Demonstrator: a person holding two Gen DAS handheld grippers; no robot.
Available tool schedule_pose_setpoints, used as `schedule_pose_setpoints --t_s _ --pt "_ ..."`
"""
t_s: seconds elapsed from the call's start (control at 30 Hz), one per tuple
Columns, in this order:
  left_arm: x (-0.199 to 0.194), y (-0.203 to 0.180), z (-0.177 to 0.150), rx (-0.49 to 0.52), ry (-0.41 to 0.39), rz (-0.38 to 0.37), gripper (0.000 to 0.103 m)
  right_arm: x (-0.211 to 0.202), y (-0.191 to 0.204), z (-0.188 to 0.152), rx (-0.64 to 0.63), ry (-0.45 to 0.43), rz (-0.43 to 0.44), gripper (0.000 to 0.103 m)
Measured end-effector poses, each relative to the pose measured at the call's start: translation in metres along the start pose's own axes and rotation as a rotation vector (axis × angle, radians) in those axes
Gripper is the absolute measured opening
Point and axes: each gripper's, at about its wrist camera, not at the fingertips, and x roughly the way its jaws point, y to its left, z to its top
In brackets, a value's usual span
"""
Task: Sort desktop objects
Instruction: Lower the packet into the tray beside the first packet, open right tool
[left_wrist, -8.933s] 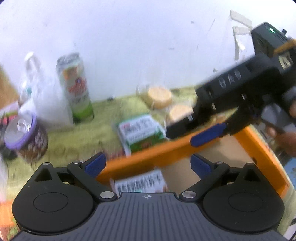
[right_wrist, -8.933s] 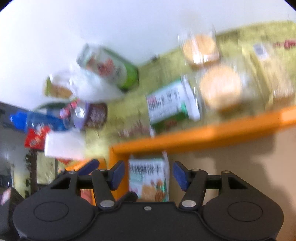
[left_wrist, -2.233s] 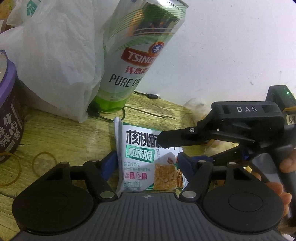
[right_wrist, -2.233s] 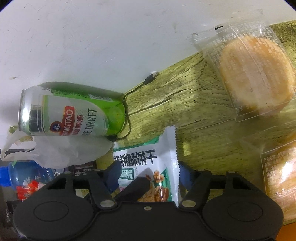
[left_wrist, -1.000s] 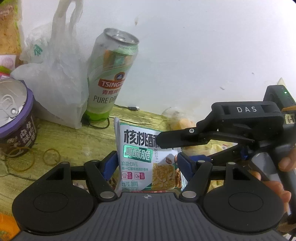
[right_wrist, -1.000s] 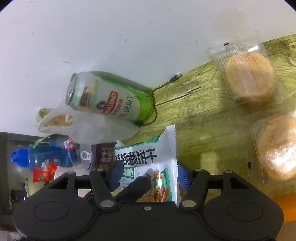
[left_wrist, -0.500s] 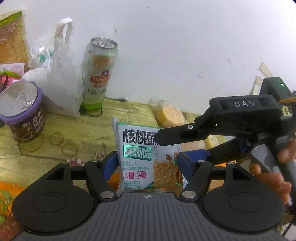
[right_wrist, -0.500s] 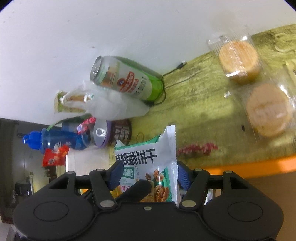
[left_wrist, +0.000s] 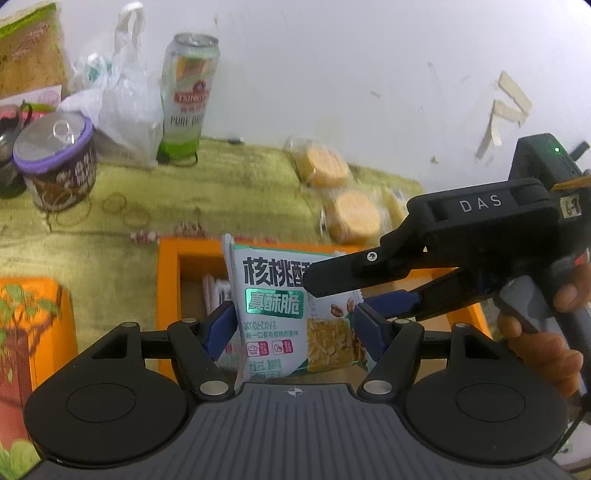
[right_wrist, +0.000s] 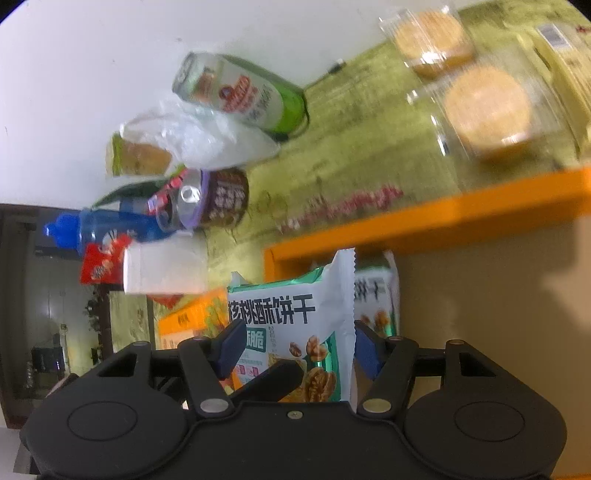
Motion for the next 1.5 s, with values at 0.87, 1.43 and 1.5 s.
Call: schedule_pose_setpoints --t_s 0.87,1.43,1.5 --pt "0.028 -0.004 -0.067 0.051 0.216 0.073 0.07 0.05 -0.046 -0.066 0.015 0.135 -0.072 0.061" --pt "0.022 -0.012 -0.057 0.188 0.211 0.104 0.086 0.047 -0.039 -0.064 -0.031 0.123 -0.128 0.077" --pt "0.024 -0.011 -0.057 0.197 0.22 0.102 0.086 0.045 -0.04 -0.065 -0.02 0.119 -0.127 0.077"
